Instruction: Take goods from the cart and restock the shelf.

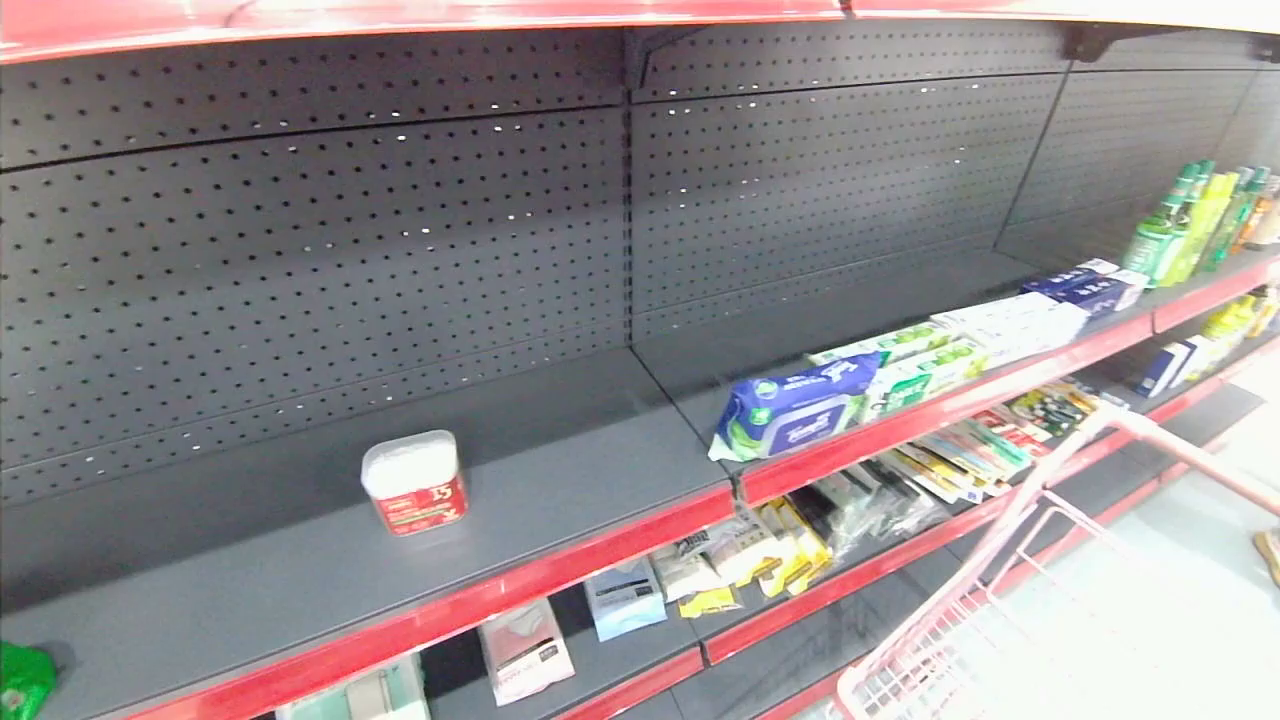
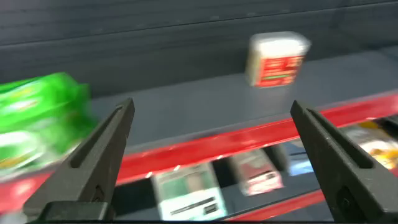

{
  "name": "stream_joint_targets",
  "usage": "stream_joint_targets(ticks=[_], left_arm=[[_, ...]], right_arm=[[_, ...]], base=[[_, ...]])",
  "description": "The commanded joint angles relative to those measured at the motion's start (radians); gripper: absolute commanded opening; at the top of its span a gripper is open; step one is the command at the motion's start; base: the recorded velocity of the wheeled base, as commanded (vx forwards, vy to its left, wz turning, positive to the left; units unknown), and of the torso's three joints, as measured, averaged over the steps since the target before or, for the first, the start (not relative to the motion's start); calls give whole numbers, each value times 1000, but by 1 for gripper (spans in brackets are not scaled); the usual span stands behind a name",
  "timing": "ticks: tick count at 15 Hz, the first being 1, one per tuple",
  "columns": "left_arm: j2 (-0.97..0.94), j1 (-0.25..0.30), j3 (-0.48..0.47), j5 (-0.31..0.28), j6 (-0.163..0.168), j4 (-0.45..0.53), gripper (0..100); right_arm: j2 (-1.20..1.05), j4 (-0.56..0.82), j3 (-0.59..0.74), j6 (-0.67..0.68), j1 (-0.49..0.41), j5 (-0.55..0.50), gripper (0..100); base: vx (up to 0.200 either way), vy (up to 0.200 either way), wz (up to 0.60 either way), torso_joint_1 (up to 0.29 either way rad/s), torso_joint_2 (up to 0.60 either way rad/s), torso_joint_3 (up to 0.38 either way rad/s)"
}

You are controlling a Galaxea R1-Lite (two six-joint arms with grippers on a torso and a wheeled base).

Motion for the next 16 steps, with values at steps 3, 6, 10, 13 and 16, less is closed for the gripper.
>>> stream_joint_targets(ticks=[3, 6, 10, 13, 16], left_arm=[[1, 0, 0, 0, 0, -1, 100], [1, 2, 0, 0, 0, -1, 100], [1, 2, 1, 0, 0, -1, 100], [1, 2, 1, 0, 0, -1, 100], [1, 2, 0, 0, 0, -1, 100]], right_arm=[[1, 0, 0, 0, 0, 0, 100], [1, 0, 0, 0, 0, 0, 100], [1, 0, 0, 0, 0, 0, 100], [3, 1, 0, -7, 0, 0, 100], [30, 3, -2, -10, -2, 0, 100]], base=[[0, 0, -600, 2, 4, -1], [0, 0, -600, 1, 2, 2], [0, 0, -450, -1, 4, 1], [0, 0, 0, 0, 0, 0], [0, 0, 0, 0, 0, 0]])
